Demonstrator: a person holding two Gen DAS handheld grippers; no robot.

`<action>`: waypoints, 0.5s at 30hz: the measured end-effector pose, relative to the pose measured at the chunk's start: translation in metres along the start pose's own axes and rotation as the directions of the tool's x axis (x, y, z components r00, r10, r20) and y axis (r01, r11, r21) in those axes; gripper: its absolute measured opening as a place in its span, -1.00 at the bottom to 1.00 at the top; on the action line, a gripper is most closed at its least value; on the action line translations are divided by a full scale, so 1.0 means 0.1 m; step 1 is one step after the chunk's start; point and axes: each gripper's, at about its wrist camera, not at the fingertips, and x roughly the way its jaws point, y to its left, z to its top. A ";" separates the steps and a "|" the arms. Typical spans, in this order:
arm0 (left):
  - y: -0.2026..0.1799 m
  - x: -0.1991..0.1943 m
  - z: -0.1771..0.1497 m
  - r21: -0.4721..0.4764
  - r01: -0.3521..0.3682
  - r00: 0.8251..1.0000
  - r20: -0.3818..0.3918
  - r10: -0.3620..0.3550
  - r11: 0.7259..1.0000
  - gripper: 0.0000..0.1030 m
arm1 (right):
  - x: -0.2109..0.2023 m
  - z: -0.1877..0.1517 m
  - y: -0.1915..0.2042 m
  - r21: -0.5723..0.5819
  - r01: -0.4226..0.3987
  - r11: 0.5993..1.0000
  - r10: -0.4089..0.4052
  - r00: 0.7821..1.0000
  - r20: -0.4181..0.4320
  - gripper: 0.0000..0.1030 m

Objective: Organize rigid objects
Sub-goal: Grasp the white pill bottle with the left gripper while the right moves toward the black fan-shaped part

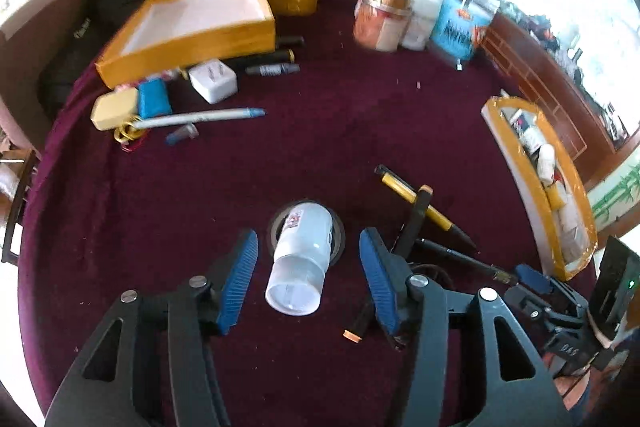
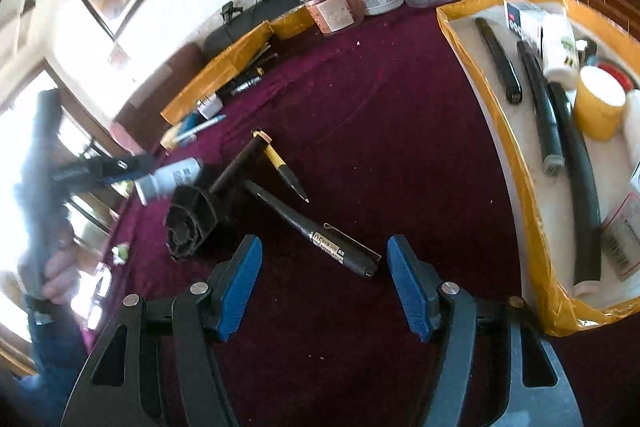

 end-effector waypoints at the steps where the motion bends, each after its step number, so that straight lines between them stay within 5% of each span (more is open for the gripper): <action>1: 0.00 0.07 0.02 0.005 0.006 1.000 -0.025 -0.006 1.000 0.01 | -0.01 0.00 -0.02 0.009 -0.012 1.000 0.012 1.000 0.003 0.16; 6: -0.14 0.28 0.01 0.039 -0.028 0.995 -0.091 0.031 0.999 -0.10 | -0.02 -0.01 -0.02 0.015 -0.020 1.000 0.020 1.000 0.004 0.17; 8: -0.13 0.34 -0.02 0.030 -0.043 0.995 -0.094 0.045 0.999 -0.37 | -0.02 -0.01 -0.02 0.019 -0.025 0.999 0.025 1.000 0.005 0.17; 15: 0.06 0.16 -0.19 -0.032 0.014 0.999 -0.034 -0.016 0.999 -0.38 | -0.02 -0.01 -0.03 0.023 -0.029 0.999 0.029 1.000 0.005 0.17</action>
